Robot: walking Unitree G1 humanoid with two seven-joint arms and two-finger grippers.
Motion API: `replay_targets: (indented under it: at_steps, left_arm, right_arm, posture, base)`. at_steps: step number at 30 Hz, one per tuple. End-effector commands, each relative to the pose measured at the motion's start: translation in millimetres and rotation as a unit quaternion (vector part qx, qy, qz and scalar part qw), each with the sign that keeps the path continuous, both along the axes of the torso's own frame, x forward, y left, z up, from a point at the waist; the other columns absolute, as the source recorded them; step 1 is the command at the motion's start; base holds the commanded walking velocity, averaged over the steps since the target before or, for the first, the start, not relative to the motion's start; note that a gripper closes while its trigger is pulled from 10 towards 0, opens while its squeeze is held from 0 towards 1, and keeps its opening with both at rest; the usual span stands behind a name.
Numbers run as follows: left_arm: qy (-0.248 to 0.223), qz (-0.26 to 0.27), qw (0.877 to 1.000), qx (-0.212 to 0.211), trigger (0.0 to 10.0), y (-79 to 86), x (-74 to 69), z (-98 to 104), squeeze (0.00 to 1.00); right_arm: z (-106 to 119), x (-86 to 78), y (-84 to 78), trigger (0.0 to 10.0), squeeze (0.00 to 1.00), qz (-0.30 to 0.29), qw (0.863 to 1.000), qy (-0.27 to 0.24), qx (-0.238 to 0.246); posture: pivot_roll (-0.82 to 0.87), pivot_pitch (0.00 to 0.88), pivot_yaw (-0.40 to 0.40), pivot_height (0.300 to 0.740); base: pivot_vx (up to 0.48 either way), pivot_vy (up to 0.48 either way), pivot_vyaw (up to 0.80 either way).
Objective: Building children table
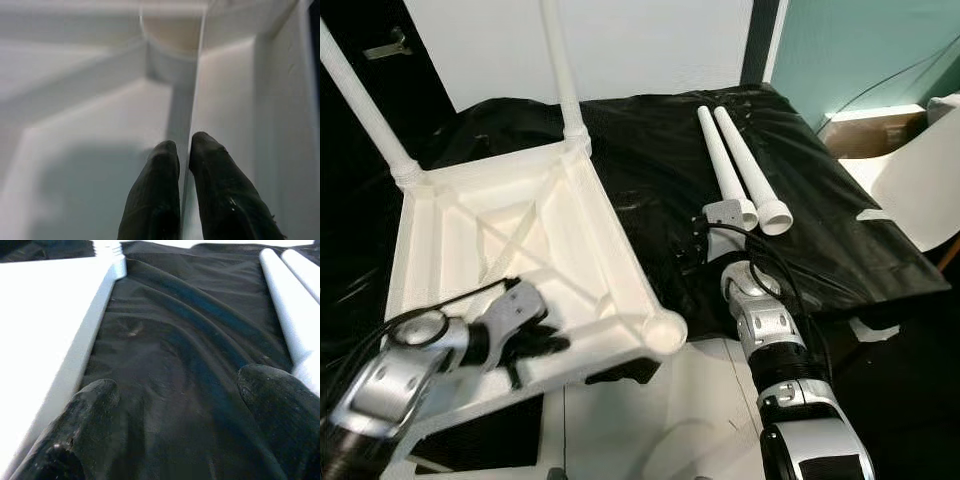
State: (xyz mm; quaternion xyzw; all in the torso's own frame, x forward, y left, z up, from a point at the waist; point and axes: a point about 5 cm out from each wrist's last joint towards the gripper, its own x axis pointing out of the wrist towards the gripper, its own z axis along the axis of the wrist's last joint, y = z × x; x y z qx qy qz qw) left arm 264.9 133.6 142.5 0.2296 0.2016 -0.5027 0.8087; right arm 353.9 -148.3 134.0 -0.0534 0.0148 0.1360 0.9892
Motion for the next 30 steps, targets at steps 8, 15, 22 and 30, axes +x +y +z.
replay_targets:
  at_steps: [8,15,22,30]
  left_arm:
    - [-0.153,0.146,0.977,-0.027,10.0,-18.4,25.7,17.9,1.00]
    - [-0.197,0.142,0.965,-0.102,10.0,-20.8,23.2,44.0,0.00]
    - [-0.218,0.164,0.954,-0.126,10.0,-11.6,17.5,56.6,0.00]
    - [-0.221,0.189,0.946,-0.145,10.0,-10.4,11.7,60.4,0.00]
  right_arm:
    - [2.3,0.5,2.9,10.0,0.00,-0.037,0.999,-0.012,0.007]
    - [10.2,-2.4,-11.3,10.0,0.00,-0.129,0.990,-0.059,-0.005]
    - [19.5,-5.3,-32.2,10.0,1.00,-0.219,0.972,-0.090,-0.002]
    - [16.6,0.1,-46.8,10.0,0.91,-0.221,0.973,-0.057,0.032]
  posture:
    - [0.07,0.031,0.044,0.740]
    - [0.06,0.039,0.052,0.740]
    - [0.07,0.045,0.048,0.740]
    - [0.07,0.042,0.046,0.740]
  base:
    - [0.000,0.000,0.00]
    - [0.000,0.000,0.00]
    - [0.000,0.000,0.00]
    - [0.000,0.000,0.00]
